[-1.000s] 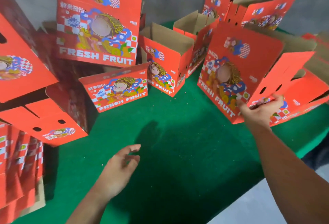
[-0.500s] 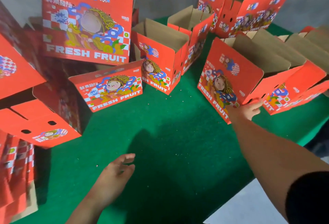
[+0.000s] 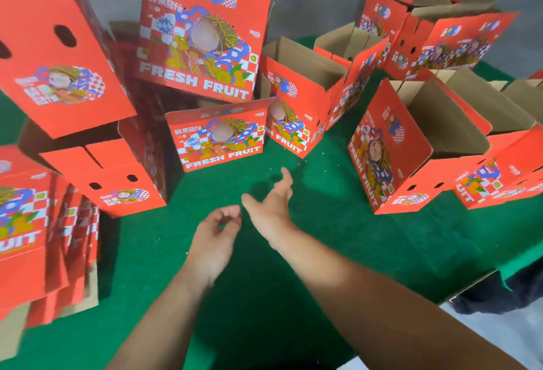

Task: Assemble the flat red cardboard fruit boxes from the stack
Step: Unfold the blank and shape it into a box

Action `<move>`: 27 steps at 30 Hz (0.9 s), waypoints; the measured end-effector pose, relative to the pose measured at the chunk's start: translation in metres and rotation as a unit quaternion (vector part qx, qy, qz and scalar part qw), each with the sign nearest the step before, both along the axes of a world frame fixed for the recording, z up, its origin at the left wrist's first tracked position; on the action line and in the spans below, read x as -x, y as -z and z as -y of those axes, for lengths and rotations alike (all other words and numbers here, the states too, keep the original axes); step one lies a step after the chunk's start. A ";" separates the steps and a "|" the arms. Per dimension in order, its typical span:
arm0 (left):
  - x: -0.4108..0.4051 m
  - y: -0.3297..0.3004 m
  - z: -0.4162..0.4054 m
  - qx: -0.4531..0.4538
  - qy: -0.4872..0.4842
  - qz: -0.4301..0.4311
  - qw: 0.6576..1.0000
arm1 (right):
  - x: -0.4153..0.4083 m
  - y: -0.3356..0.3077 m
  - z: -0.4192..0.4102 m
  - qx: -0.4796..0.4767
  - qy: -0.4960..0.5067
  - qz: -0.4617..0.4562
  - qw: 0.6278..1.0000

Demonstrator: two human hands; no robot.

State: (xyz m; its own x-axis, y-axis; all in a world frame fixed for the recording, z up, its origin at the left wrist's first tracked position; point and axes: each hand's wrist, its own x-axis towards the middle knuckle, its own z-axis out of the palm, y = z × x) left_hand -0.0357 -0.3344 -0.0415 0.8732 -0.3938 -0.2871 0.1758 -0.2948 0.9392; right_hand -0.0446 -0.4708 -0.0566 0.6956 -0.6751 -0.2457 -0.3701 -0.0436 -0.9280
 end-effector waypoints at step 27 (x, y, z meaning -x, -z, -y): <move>-0.049 0.030 -0.322 -0.554 -0.062 0.325 0.764 | -0.090 -0.015 -0.296 -0.014 -0.343 -0.101 0.934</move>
State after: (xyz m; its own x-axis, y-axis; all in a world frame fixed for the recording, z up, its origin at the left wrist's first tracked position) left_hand 0.0138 -0.0125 -0.0711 0.9838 -0.1270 0.1263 -0.1311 -0.9911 0.0249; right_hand 0.0449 -0.1748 -0.0418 0.8999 -0.0802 -0.4287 -0.4312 -0.3115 -0.8468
